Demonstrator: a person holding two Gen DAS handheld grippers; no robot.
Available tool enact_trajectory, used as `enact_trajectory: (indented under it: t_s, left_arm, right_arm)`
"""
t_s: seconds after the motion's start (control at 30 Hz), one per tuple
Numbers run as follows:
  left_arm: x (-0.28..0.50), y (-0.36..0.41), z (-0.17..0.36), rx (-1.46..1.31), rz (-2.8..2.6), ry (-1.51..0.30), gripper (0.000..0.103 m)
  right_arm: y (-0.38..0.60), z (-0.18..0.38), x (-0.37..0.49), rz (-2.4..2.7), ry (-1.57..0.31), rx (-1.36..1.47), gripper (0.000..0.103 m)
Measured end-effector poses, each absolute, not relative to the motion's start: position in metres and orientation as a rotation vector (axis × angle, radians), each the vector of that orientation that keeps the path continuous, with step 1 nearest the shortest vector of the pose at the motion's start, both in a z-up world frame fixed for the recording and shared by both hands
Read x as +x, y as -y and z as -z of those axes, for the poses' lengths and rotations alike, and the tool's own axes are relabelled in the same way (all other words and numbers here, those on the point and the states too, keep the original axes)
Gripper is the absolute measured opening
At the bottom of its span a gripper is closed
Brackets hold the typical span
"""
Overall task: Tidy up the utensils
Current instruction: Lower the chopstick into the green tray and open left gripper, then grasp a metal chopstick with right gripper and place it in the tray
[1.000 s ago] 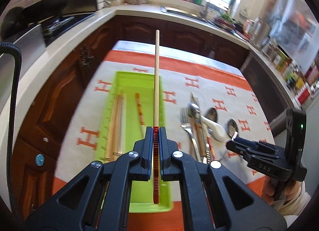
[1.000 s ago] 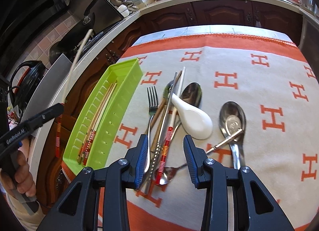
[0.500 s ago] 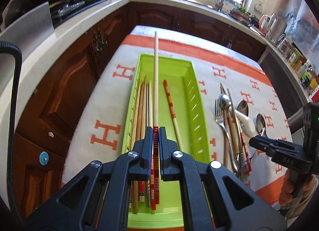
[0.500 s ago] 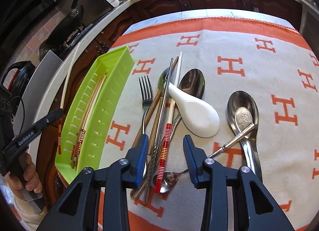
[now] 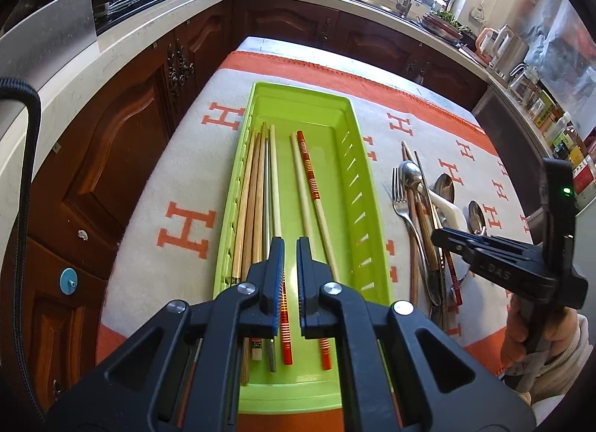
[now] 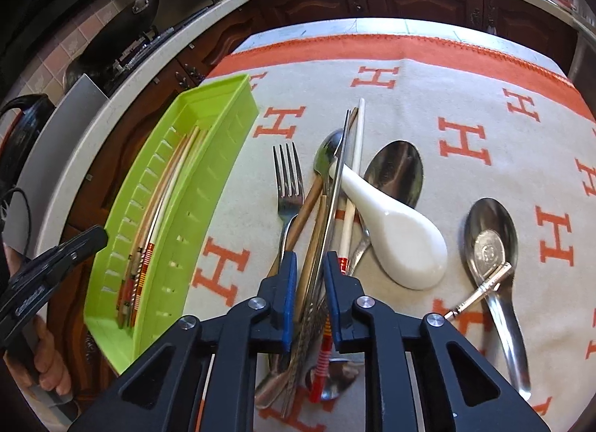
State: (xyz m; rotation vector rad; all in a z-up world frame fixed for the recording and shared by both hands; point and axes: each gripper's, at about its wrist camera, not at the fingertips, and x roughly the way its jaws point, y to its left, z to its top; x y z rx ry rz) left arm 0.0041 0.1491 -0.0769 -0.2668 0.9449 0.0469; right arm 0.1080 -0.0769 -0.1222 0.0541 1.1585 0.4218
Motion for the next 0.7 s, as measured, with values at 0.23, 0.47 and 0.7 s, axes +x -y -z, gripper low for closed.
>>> enact_trajectory:
  t_s: [0.23, 0.47, 0.7]
  left_arm:
    - [0.0, -0.15, 0.076, -0.277, -0.036, -0.937, 0.003]
    - [0.0, -0.152, 0.076, -0.287, -0.021, -0.93, 0.003]
    - [-0.004, -0.15, 0.074, -0.286, -0.015, -0.924, 0.003]
  right_arm:
    - [0.073, 0.131, 0.115, -0.391, -1.169, 0.045, 0.009]
    - [0.085, 0.126, 0.113, -0.364, -1.157, 0.096, 0.006]
    - [0.094, 0.097, 0.101, -0.375, -1.104, 0.151, 0.006]
